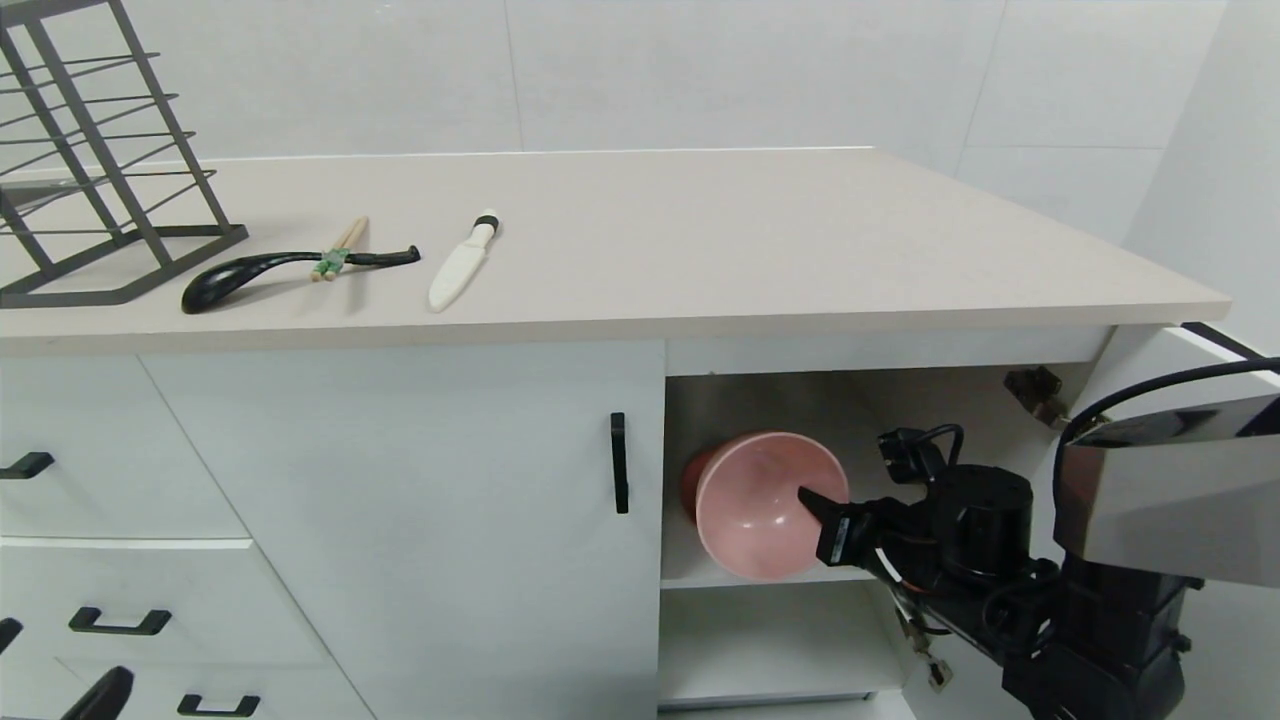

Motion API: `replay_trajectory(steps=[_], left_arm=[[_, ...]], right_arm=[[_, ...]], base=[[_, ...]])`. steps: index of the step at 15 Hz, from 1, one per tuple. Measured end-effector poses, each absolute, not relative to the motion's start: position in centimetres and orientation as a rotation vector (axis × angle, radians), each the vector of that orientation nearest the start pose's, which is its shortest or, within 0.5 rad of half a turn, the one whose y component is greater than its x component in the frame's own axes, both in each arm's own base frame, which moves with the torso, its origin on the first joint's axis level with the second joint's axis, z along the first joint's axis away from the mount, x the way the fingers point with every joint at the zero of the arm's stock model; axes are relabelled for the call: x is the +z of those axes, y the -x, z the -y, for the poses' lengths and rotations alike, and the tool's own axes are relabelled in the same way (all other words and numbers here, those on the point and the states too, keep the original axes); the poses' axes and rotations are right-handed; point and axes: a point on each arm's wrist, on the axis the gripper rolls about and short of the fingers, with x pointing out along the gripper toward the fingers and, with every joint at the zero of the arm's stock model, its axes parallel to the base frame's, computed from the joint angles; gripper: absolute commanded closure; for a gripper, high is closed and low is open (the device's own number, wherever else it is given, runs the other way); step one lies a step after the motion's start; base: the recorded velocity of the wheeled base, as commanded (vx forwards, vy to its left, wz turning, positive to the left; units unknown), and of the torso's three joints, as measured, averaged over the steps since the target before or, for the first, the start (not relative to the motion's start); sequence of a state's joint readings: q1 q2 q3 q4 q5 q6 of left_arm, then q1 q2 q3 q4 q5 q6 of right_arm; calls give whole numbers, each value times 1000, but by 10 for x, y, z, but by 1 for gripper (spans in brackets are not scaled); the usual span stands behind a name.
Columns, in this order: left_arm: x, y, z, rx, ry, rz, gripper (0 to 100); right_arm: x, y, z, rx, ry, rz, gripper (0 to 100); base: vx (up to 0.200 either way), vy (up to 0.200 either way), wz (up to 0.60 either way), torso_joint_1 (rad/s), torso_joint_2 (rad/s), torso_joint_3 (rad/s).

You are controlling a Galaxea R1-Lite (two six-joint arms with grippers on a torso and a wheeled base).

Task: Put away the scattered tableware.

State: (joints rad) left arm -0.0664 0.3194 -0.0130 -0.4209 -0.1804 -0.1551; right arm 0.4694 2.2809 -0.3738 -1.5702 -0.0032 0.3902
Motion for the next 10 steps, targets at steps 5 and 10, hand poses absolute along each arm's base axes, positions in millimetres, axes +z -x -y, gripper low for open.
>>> replay_trajectory(steps=[5, 10], left_arm=[[109, 9, 4, -179, 194, 96, 0], [100, 14, 4, -166, 224, 78, 0]], right_arm=[[-5, -284, -138, 376, -304, -413, 100], [-12, -292, -137, 367, -308, -413, 100]], base=[[0, 0, 0, 0, 0, 0], [0, 0, 0, 0, 0, 0]])
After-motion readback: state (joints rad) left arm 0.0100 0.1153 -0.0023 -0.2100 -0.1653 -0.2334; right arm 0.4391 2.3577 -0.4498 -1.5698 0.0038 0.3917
